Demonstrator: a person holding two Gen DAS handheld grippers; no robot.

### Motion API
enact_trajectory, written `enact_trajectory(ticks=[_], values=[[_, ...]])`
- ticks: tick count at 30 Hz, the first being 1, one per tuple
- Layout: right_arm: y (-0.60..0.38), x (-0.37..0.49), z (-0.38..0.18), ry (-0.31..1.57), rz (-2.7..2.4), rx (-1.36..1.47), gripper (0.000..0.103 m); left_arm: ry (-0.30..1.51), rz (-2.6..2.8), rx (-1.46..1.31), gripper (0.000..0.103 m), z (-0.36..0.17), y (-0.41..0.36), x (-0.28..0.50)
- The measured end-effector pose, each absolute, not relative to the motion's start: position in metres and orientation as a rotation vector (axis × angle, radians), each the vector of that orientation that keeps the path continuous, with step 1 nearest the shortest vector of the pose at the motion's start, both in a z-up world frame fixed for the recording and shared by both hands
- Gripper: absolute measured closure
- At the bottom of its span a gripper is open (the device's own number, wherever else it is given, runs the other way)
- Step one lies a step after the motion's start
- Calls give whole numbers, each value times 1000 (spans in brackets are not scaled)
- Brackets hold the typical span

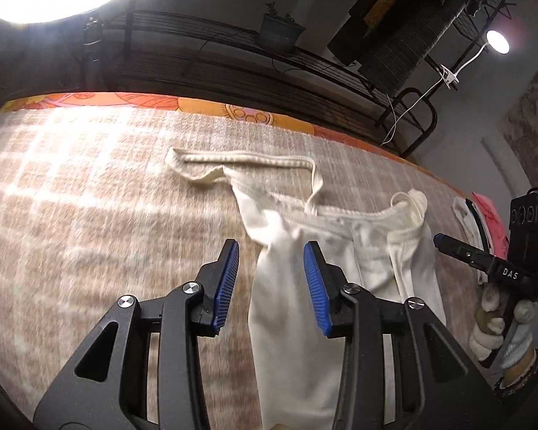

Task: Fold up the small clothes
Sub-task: 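Grasp the strap end of the camisole with both tools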

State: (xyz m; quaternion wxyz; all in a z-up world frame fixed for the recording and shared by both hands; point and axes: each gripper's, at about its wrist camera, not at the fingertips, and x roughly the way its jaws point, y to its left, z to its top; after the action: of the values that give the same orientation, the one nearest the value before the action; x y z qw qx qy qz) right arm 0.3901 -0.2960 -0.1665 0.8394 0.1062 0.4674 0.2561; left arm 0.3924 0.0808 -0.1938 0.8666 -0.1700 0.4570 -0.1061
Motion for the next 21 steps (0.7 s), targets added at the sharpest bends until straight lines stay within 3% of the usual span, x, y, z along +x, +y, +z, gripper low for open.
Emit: enact_trajectory(ticks=[9,10,11,12,14,21], values=[[-280,420,-178,984,574,237,60,929,-230,-363,65,-208,73,418],[-279,422,-180,981,579,237,60,924,-228,-365,70,-208,72,419],[-277,423,-180,972,583,235,61,926,-224,-366,82,-210,71,422],[-276,422,-180,973,594,234,64,929,-214,-364,87,-211,71,425],[-272,424,-181,985,596,229,89,928,-219,-373,98,-212,72,426],[-271,418,-166,931,603,210,100,847,-246,-397,101,-193,75,416]])
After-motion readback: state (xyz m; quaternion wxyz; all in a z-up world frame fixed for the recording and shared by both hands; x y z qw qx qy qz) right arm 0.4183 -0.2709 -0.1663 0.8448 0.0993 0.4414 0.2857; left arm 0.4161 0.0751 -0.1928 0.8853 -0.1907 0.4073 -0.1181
